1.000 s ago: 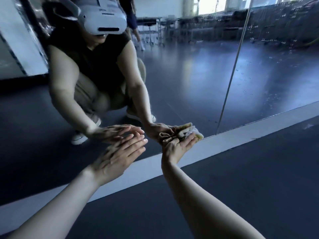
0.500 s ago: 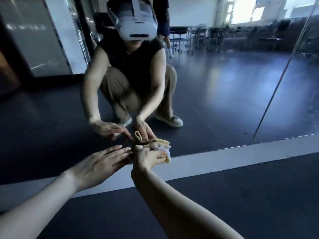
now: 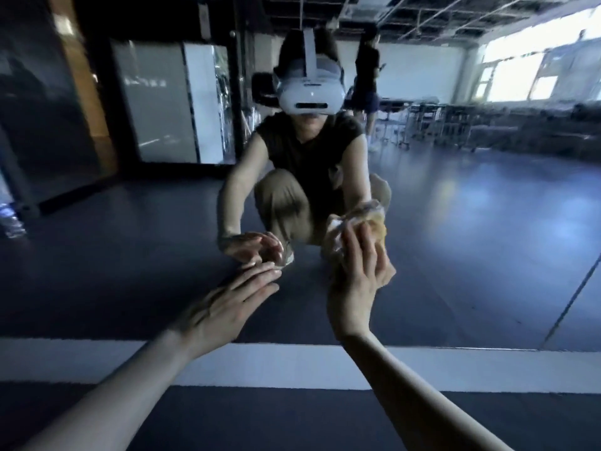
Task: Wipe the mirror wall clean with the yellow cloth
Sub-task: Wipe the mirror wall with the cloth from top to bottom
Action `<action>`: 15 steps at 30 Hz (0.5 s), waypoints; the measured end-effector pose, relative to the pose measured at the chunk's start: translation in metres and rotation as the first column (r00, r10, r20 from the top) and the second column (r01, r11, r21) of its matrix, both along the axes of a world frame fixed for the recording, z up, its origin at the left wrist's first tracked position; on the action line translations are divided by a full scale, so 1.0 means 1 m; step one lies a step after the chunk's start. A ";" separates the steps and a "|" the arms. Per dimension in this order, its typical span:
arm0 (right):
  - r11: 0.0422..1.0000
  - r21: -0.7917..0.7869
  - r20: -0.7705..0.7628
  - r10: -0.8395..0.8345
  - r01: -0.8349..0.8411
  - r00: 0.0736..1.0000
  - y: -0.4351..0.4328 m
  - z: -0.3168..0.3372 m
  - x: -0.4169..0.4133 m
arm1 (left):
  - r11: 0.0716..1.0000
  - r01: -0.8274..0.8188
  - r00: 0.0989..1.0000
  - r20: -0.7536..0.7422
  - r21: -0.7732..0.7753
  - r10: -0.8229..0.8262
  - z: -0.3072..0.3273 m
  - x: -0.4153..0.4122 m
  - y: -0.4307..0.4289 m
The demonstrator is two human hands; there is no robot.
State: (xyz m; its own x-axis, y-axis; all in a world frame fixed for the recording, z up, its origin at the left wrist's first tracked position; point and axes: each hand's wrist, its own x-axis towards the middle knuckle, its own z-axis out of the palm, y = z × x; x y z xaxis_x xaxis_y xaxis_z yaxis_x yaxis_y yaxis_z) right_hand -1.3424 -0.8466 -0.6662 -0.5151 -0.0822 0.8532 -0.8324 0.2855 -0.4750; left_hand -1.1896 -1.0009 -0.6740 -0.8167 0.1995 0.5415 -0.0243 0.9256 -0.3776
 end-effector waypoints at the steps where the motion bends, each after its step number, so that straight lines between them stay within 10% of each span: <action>1: 0.971 0.228 -0.096 0.099 -0.075 0.990 -0.008 -0.013 0.003 | 1.000 -0.002 1.000 -0.003 -0.012 0.002 0.000 0.006 -0.004; 4: 0.713 0.691 -0.360 0.478 -0.115 0.801 -0.022 -0.035 -0.002 | 1.000 0.014 1.000 -0.008 -0.020 -0.014 0.008 0.028 -0.008; 7: 0.747 0.656 -0.527 0.557 -0.110 0.641 -0.039 0.005 -0.003 | 0.999 -0.029 0.998 -0.051 0.022 0.030 0.012 0.053 -0.021; 15: 0.886 0.460 -0.694 0.319 0.057 0.645 -0.137 0.170 0.078 | 0.979 -0.126 0.970 -0.187 0.158 0.155 0.040 0.093 -0.070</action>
State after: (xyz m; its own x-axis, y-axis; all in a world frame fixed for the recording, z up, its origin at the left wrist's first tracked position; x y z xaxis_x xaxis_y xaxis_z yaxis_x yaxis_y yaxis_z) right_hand -1.2644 -0.9832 -0.4965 0.3130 -0.5246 0.7917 -0.8825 0.1474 0.4466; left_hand -1.0962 -1.0712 -0.6341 -0.7050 -0.0019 0.7092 -0.2190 0.9517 -0.2151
